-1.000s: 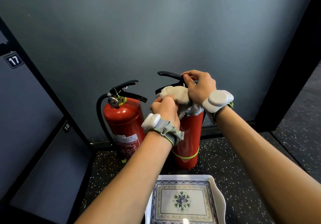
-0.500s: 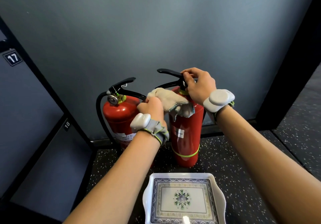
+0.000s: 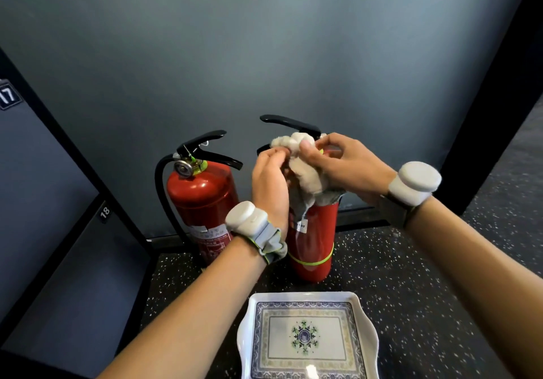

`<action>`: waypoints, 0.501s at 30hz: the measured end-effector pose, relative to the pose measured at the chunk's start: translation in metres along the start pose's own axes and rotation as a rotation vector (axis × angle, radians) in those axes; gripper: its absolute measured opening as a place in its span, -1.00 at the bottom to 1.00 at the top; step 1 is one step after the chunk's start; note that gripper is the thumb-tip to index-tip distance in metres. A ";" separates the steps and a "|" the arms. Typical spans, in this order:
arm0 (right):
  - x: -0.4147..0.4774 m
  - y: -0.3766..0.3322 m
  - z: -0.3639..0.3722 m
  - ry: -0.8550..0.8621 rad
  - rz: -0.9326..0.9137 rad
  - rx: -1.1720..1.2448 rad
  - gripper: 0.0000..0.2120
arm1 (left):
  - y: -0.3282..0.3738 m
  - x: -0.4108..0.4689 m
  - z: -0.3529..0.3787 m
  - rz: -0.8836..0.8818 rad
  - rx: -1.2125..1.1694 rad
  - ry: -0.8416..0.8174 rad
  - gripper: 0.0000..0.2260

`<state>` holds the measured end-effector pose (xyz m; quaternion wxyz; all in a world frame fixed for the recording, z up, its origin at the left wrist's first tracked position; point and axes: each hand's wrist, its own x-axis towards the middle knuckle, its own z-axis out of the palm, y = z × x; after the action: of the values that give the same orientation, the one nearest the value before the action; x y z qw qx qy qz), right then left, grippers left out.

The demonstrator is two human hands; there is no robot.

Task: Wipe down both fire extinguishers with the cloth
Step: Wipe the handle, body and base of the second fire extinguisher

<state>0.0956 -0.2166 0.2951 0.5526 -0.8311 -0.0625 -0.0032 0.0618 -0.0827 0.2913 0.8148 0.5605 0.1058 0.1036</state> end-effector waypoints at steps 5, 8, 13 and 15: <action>-0.004 0.012 -0.024 0.090 0.046 -0.161 -0.64 | 0.000 0.008 -0.003 0.225 0.503 -0.002 -0.82; -0.008 0.009 -0.045 0.270 0.118 -0.362 -0.70 | 0.002 0.009 -0.010 0.332 0.756 0.073 -0.82; -0.011 0.013 -0.032 0.349 0.113 -0.268 -0.73 | -0.015 0.011 -0.015 0.325 0.896 -0.017 -0.69; -0.012 0.017 -0.015 0.349 0.081 -0.249 -0.74 | -0.024 0.012 -0.016 0.345 0.881 0.012 -0.70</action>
<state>0.0860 -0.2384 0.2848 0.4480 -0.8815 0.0685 -0.1325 0.0699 -0.0731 0.2626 0.4695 0.8617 0.0498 0.1860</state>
